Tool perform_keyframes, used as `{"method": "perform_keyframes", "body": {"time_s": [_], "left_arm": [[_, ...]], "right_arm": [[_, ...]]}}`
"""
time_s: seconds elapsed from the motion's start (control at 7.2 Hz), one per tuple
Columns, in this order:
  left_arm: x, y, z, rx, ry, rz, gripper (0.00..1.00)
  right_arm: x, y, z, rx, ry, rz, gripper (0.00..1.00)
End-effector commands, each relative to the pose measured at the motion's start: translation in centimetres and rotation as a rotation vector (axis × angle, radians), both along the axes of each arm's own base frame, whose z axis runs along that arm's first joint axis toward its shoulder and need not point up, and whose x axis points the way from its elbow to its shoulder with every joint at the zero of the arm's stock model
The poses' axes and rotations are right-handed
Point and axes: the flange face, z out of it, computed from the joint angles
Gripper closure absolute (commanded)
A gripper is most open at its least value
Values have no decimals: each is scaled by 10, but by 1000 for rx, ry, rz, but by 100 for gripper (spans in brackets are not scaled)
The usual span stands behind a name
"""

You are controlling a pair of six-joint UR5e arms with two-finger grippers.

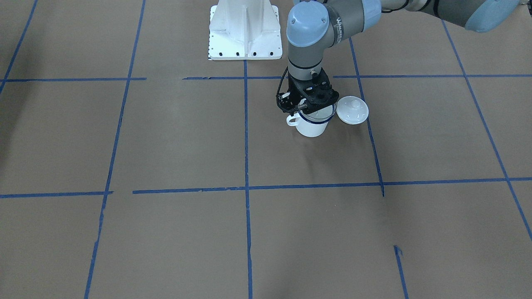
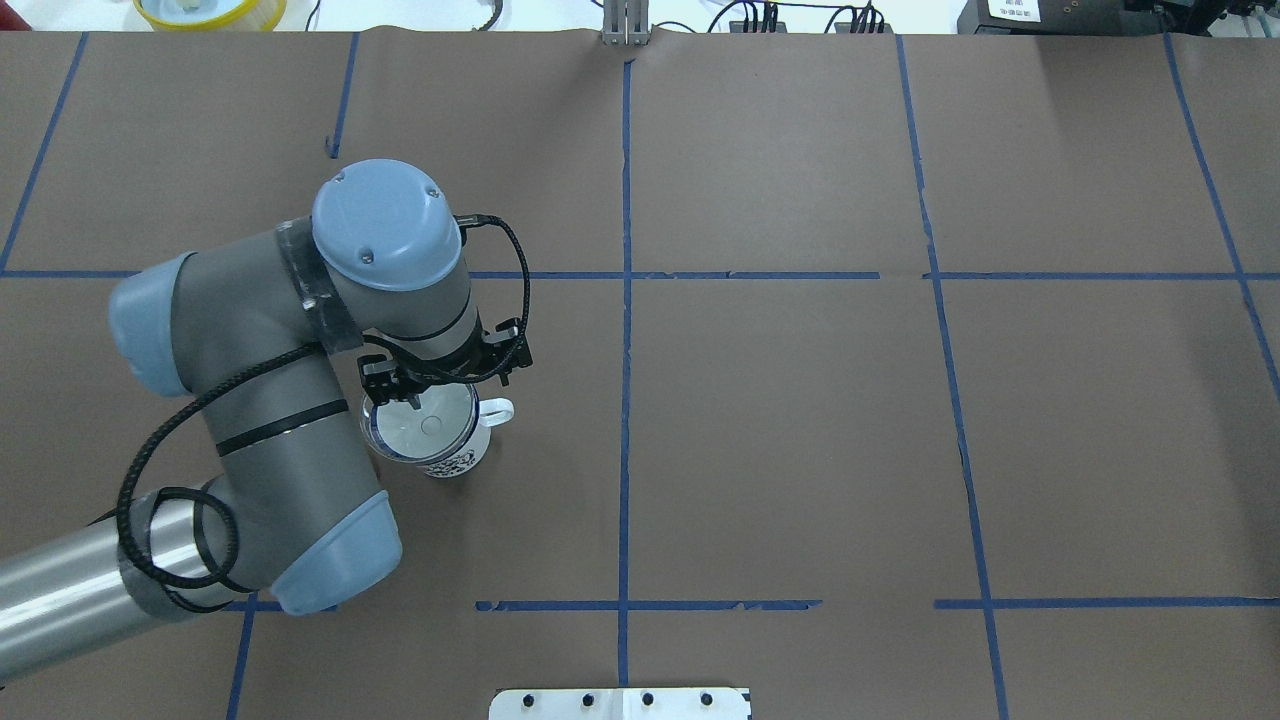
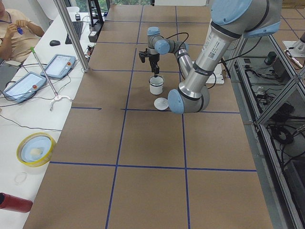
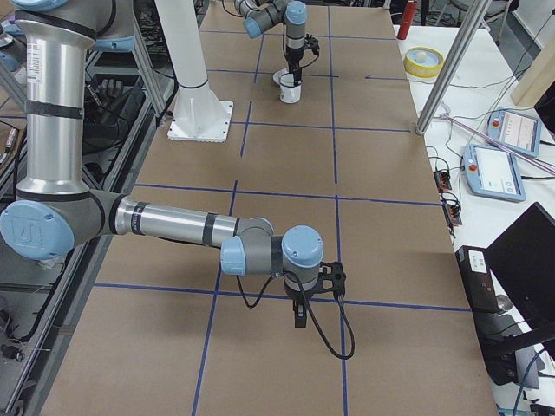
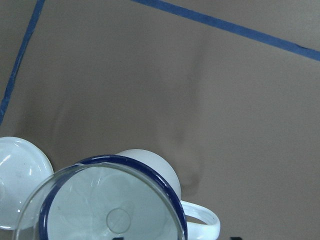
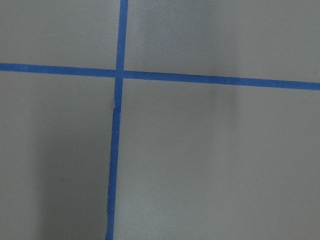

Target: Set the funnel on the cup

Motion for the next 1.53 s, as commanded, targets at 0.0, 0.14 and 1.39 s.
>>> {"method": "perform_keyframes", "body": {"time_s": [0.0,0.14,1.39], "left_arm": [[-110,-23,33,262,91,47,0],[-162,-42,77,339,100,141,0],[-529,-24,444,313,-45,352,0]], "right_arm": [[0,0,0,0,0,0,0],[0,0,0,0,0,0,0],[0,0,0,0,0,0,0]]}}
